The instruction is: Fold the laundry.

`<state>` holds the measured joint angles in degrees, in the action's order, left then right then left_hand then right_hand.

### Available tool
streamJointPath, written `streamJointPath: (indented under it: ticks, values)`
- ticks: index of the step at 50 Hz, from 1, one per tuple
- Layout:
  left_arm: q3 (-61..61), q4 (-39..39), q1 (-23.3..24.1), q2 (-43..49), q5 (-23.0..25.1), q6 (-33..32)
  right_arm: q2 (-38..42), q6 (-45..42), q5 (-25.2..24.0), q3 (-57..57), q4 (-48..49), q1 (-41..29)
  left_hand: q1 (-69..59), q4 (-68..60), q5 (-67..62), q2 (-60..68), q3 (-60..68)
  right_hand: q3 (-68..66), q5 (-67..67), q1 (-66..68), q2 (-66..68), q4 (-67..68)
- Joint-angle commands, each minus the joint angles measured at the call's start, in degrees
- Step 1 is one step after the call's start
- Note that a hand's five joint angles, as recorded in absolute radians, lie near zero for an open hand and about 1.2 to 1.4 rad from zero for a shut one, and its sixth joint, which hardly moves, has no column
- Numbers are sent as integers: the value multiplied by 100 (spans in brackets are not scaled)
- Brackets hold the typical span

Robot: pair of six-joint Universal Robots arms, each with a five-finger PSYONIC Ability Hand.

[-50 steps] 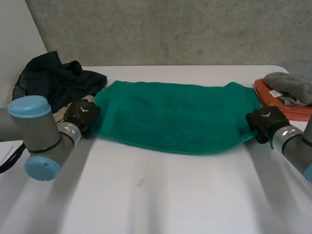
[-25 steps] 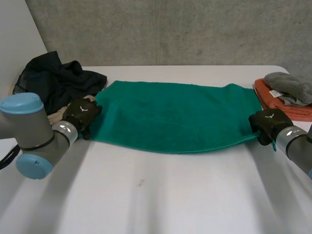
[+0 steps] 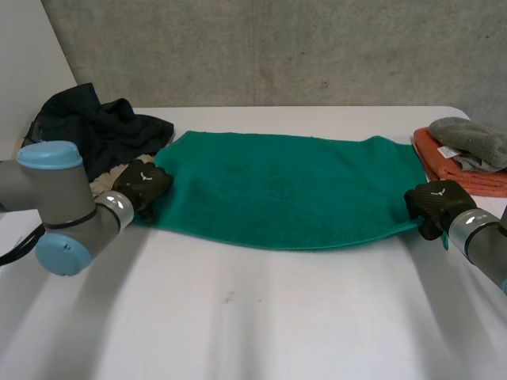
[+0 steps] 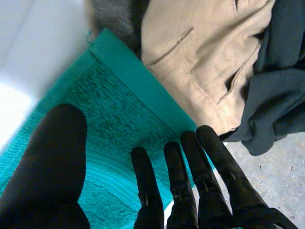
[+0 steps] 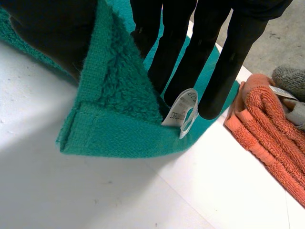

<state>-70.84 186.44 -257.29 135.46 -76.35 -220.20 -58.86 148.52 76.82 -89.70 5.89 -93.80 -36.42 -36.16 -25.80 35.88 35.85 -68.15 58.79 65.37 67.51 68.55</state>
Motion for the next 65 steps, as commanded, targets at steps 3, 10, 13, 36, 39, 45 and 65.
streamJointPath:
  ticks: [3,10,13,36,39,45,65]
  values:
    - [377,-99,143,174,-12,-40,6,-17,0,-48,8,-7,-1281,-1307,-1342,1334,1337,-1185,1121,1463,1249,1145]
    - [553,-292,267,315,-38,-198,-2,-25,0,-65,0,-33,-1132,-1158,-1193,1185,1188,-1185,1121,1463,1249,1145]
    - [536,-564,293,262,-55,-207,-20,-34,0,-83,0,-33,-174,-200,-236,228,230,-1185,1121,1463,1249,1145]
    - [747,-952,302,350,-20,-146,6,-52,0,-92,0,-59,-1178,-1204,-1240,1232,1234,-1185,1121,1463,1249,1145]
    - [852,-899,319,437,-38,-163,6,-60,0,-100,0,-59,-1854,-1880,-1915,1907,1910,-1185,1121,1463,1249,1145]
    - [967,-864,363,455,-99,-163,-20,-69,0,-127,0,-59,-3046,-3073,-3108,3100,3103,-1185,1121,1463,1249,1145]
    - [106,-654,302,-309,-426,127,-521,-254,-193,-83,-712,46,-2660,-2687,-2722,2714,2717,-1185,1121,1463,1249,1145]
